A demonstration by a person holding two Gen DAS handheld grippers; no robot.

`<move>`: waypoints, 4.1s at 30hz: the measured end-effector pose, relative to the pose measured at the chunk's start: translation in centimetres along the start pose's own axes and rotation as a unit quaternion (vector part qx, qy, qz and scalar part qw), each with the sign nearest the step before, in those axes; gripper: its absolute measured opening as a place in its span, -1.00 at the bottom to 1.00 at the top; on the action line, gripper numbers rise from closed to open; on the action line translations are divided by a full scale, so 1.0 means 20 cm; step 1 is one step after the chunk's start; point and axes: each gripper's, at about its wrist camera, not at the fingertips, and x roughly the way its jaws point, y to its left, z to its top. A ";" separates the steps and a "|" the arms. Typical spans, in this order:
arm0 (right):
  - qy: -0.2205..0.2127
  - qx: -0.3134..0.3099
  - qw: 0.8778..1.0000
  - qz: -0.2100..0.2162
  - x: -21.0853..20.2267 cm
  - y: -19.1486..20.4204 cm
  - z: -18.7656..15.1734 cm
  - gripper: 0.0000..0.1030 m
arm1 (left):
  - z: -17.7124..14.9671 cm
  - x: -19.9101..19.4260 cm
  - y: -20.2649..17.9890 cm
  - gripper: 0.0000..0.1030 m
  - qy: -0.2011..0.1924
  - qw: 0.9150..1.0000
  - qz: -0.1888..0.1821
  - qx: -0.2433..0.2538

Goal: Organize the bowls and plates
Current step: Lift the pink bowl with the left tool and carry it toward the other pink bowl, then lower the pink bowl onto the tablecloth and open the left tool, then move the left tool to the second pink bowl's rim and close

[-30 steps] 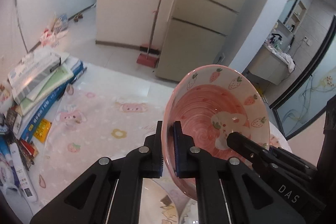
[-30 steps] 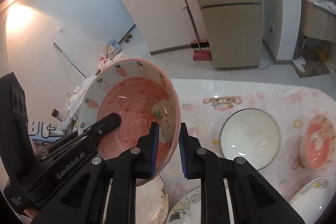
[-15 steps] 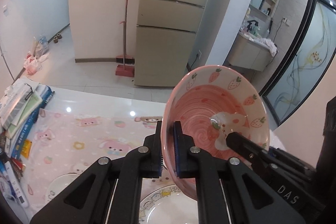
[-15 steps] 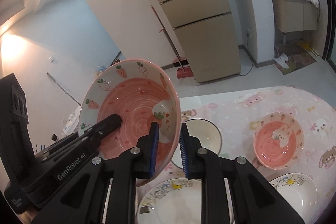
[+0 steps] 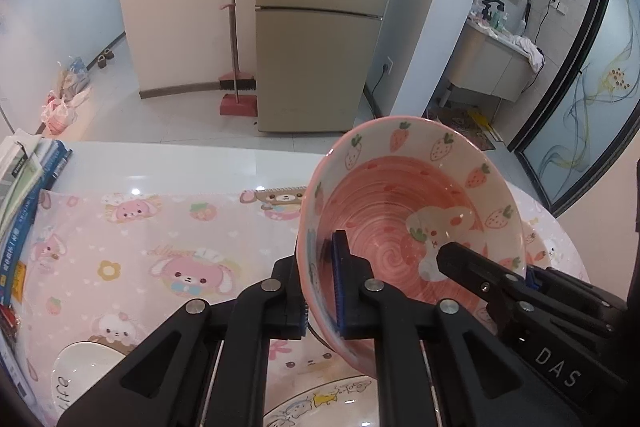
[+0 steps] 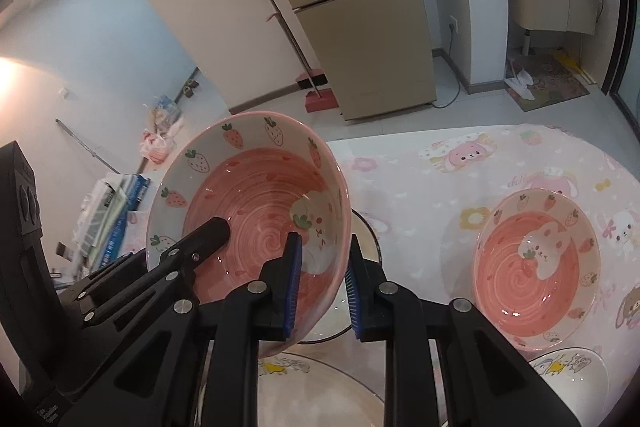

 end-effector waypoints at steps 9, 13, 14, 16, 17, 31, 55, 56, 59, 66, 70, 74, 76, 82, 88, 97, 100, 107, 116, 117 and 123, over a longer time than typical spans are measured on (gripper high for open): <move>0.012 -0.005 1.000 -0.024 0.07 -0.03 0.00 -0.54 | -0.04 0.10 -0.07 -0.81 0.010 0.999 0.016 0.028; 0.025 -0.009 0.999 -0.029 0.11 -0.04 -0.01 -0.54 | -0.05 0.14 -0.06 -0.81 0.023 0.999 0.021 0.028; 0.028 -0.010 0.999 -0.031 0.13 -0.04 -0.01 -0.54 | -0.06 0.15 -0.07 -0.81 0.026 0.999 0.022 0.028; 0.030 -0.013 0.999 -0.040 0.14 -0.04 -0.02 -0.55 | -0.07 0.18 -0.07 -0.81 0.032 0.999 0.026 0.029; 0.030 -0.016 0.998 -0.045 0.15 -0.04 -0.02 -0.55 | -0.07 0.19 -0.07 -0.81 0.034 0.999 0.025 0.028; 0.030 -0.029 0.998 -0.053 0.13 0.00 -0.03 -0.55 | -0.08 0.21 -0.10 -0.80 0.039 0.998 0.035 0.041; 0.022 -0.057 0.995 -0.080 0.11 0.05 -0.04 -0.55 | -0.10 0.22 -0.08 -0.80 0.034 0.993 0.093 0.071; 0.022 -0.057 0.995 -0.078 0.11 0.04 -0.04 -0.55 | -0.11 0.22 -0.08 -0.80 0.034 0.992 0.093 0.072; 0.026 -0.050 0.996 -0.064 0.11 0.02 -0.03 -0.55 | -0.11 0.23 -0.09 -0.78 0.036 0.992 0.098 0.073; 0.032 -0.015 0.998 -0.050 0.09 -0.08 0.01 -0.44 | -0.10 0.23 -0.06 0.10 0.033 0.993 0.099 0.063; 0.013 -0.009 0.999 -0.040 0.00 -0.11 0.04 0.06 | -0.08 0.17 -0.02 0.22 0.021 0.996 0.077 0.043; -0.016 -0.012 0.999 -0.035 -0.12 -0.11 0.06 0.14 | -0.05 0.08 -0.02 0.39 -0.002 0.997 0.071 0.040; -0.034 -0.006 0.999 -0.032 -0.21 -0.12 0.07 0.21 | -0.04 0.03 -0.03 0.43 -0.013 0.997 0.063 0.039; -0.088 0.005 0.994 -0.068 -0.45 -0.18 0.07 0.24 | -0.02 -0.19 -0.05 0.68 -0.057 0.998 0.027 0.031; -0.131 0.048 0.989 -0.056 -0.74 -0.35 0.06 0.28 | -0.03 -0.36 -0.18 0.77 -0.096 0.994 0.016 0.042; -0.168 0.117 0.971 -0.126 -0.96 -0.68 -0.03 0.29 | -0.03 -0.34 -0.61 0.81 -0.078 0.993 -0.011 0.093; -0.159 0.123 0.971 -0.130 -0.93 -0.76 -0.05 0.29 | 0.00 -0.29 -0.73 0.81 -0.061 0.994 -0.029 0.083; -0.128 0.167 0.973 -0.094 -0.83 -0.96 -0.06 0.29 | -0.01 -0.10 -0.89 0.81 -0.040 0.995 -0.031 0.091; -0.068 0.166 0.981 -0.078 -0.57 -1.01 -0.05 0.29 | -0.10 0.15 -0.87 0.71 0.009 0.995 -0.058 0.082; -0.057 0.163 0.982 -0.077 -0.53 -1.01 -0.05 0.15 | -0.10 0.17 -0.88 0.67 0.014 0.995 -0.066 0.080; -0.029 0.148 0.986 -0.072 -0.40 -0.96 -0.06 0.01 | -0.14 0.27 -0.88 0.32 0.042 0.995 -0.062 0.068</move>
